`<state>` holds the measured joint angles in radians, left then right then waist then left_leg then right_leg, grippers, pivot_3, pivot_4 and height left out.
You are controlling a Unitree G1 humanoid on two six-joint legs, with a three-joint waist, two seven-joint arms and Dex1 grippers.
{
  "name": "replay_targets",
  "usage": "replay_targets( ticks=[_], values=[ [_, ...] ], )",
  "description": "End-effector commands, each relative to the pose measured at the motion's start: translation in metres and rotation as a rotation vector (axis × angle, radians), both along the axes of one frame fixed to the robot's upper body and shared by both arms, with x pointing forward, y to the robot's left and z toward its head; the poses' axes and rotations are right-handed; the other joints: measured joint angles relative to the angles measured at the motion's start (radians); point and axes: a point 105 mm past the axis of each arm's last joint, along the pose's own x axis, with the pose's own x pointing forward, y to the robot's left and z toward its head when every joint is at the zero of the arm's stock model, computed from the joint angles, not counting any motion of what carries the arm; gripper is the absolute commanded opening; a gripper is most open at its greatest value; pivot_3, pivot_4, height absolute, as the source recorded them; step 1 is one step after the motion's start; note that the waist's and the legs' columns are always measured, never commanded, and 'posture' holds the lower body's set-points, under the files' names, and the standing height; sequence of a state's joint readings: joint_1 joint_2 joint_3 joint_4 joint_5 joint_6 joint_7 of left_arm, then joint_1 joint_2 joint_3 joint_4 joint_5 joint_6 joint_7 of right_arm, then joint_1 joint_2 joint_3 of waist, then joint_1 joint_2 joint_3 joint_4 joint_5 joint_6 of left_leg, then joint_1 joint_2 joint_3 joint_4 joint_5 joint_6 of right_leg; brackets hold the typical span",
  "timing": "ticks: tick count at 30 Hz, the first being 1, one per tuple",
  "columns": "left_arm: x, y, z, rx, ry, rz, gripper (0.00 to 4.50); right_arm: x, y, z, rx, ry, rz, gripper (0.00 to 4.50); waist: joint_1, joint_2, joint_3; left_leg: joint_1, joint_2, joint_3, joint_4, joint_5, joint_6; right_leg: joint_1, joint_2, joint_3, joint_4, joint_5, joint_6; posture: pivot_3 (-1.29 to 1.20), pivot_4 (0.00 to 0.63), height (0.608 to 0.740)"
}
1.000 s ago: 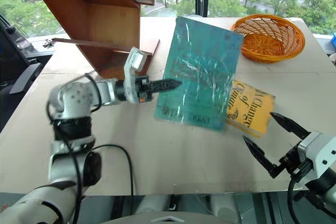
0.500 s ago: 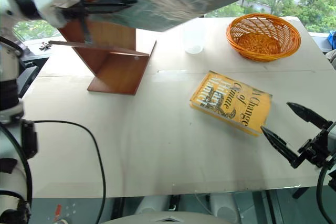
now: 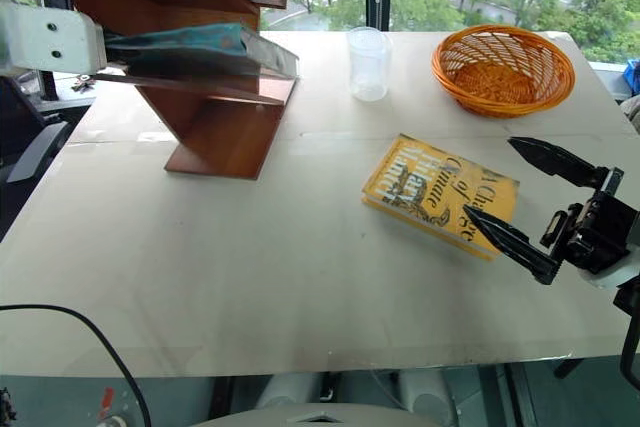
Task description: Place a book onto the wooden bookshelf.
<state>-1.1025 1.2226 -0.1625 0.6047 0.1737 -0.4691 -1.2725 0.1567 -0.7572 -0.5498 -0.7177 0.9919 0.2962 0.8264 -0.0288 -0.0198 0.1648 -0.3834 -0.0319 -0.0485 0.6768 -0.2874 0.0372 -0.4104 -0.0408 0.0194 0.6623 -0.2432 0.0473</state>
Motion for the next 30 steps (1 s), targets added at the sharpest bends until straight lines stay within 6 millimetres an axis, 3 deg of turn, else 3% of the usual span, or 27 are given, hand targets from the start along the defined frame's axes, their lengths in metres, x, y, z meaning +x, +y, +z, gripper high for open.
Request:
replay_targets(
  ticks=[1, 6, 9, 10, 16, 20, 22, 25, 27, 30],
  values=[
    [0.001, 0.009, -0.003, -0.023, -0.018, 0.026, 0.02, 0.004, 0.007, 0.004, 0.008, -0.018, 0.039, 4.5, -0.008, 0.0, 0.0, 0.0, 0.001, 0.0, 0.0, 0.0, 0.0, 0.0, 0.0, 0.0, 0.0, 0.0, 0.0, 0.0, 0.15, 0.74],
    [0.007, 0.004, -0.018, -0.054, -0.013, 0.001, 0.02, 0.015, 0.017, 0.008, 0.036, -0.035, 0.069, 4.5, -0.005, 0.001, -0.001, 0.001, 0.0, 0.0, 0.0, 0.0, 0.0, 0.0, 0.0, 0.0, 0.001, 0.0, 0.0, 0.0, 0.15, 0.74],
    [0.007, -0.002, -0.011, -0.119, -0.04, -0.022, 0.02, 0.019, 0.019, 0.009, 0.058, -0.035, 0.086, 4.5, 0.002, 0.002, -0.001, 0.002, 0.0, -0.001, 0.001, 0.0, 0.0, 0.001, 0.0, -0.001, 0.002, 0.0, 0.0, 0.0, 0.15, 0.74],
    [0.005, -0.005, -0.007, -0.136, -0.05, -0.037, 0.8, 0.02, 0.019, 0.01, 0.065, -0.036, 0.089, 4.5, 0.008, 0.002, -0.001, 0.002, 0.0, -0.001, 0.001, 0.0, 0.0, 0.001, 0.0, -0.001, 0.002, 0.0, 0.0, 0.0, 0.15, 0.74],
    [-0.026, -0.029, 0.006, -0.311, 0.006, -0.137, 3.36, 0.025, 0.018, 0.007, 0.064, -0.021, 0.108, 4.5, 0.015, 0.002, -0.001, -0.003, 0.001, -0.002, 0.006, 0.0, 0.0, -0.001, -0.002, -0.002, 0.001, 0.0, 0.0, 0.0, 0.15, 0.74],
    [-0.056, -0.066, 0.026, -0.59, 0.114, -0.201, 3.36, 0.029, 0.015, 0.008, 0.054, -0.012, 0.124, 4.5, 0.015, 0.001, 0.0, -0.008, 0.001, -0.004, 0.007, 0.0, -0.001, -0.003, -0.006, -0.003, -0.001, 0.0, 0.0, 0.0, 0.15, 0.74],
    [-0.082, -0.089, 0.037, -0.766, 0.286, -0.247, 3.36, 0.028, 0.011, 0.006, 0.043, -0.007, 0.125, 4.5, 0.016, 0.0, 0.0, -0.01, 0.0, -0.006, 0.008, -0.001, 0.002, -0.003, -0.006, -0.003, -0.001, 0.0, 0.0, 0.0, 0.15, 0.74],
    [-0.125, -0.124, 0.031, -0.922, 0.649, -0.332, 3.36, 0.027, 0.004, -0.001, 0.02, 0.018, 0.104, 4.5, 0.015, 0.0, 0.001, -0.01, 0.0, -0.008, 0.009, -0.001, 0.002, -0.003, -0.005, -0.005, -0.001, 0.0, 0.0, 0.0, 0.15, 0.74],
    [-0.129, -0.139, 0.018, -0.979, 0.726, -0.342, 3.36, 0.027, -0.003, -0.007, 0.0, 0.042, 0.069, 4.5, 0.016, 0.003, 0.0, -0.009, 0.0, -0.008, 0.008, -0.001, 0.002, -0.002, -0.006, -0.005, -0.001, 0.0, 0.001, 0.0, 0.15, 0.74],
    [-0.108, -0.152, -0.02, -1.08, 0.698, -0.283, 3.36, 0.031, -0.018, -0.025, -0.066, 0.109, -0.043, 4.5, 0.019, 0.008, 0.0, -0.004, -0.001, -0.008, 0.008, -0.001, 0.002, 0.002, -0.007, -0.004, 0.001, 0.0, 0.001, 0.0, 0.15, 0.74]
  ],
)
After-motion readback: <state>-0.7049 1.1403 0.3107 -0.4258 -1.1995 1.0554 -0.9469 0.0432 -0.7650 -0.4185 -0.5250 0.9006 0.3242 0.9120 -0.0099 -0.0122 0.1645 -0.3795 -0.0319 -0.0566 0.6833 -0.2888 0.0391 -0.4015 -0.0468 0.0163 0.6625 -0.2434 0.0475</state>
